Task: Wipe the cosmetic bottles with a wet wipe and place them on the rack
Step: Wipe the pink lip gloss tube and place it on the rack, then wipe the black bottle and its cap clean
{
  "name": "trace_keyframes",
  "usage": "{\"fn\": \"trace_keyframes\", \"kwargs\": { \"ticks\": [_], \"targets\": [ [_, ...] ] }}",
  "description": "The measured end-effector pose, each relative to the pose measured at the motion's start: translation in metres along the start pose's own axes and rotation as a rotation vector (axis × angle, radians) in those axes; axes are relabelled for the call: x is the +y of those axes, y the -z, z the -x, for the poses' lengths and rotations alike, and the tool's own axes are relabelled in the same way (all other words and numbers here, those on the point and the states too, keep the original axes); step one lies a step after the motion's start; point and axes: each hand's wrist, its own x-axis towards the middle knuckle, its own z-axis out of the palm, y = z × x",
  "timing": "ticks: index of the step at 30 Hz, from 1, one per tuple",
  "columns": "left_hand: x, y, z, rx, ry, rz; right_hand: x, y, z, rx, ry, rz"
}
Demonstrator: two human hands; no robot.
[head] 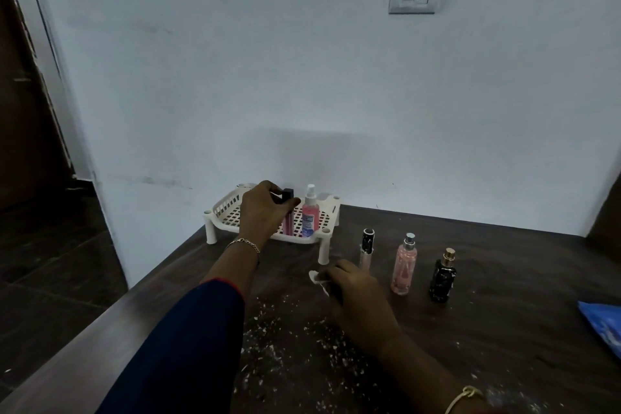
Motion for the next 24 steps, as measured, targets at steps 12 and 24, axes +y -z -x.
{"fn": "trace_keyframes", "kwargs": {
  "ticks": [12, 24],
  "targets": [
    [0.047, 0.011, 0.035, 0.049, -0.112, -0.097, 0.0, 0.04, 0.03, 0.061, -0.142, -0.094],
    [0.149, -0.081, 0.105, -0.578, -0.501, -0.355, 0.045, 0.109, 0.098, 0.274, -0.593, -0.38]
  ]
}}
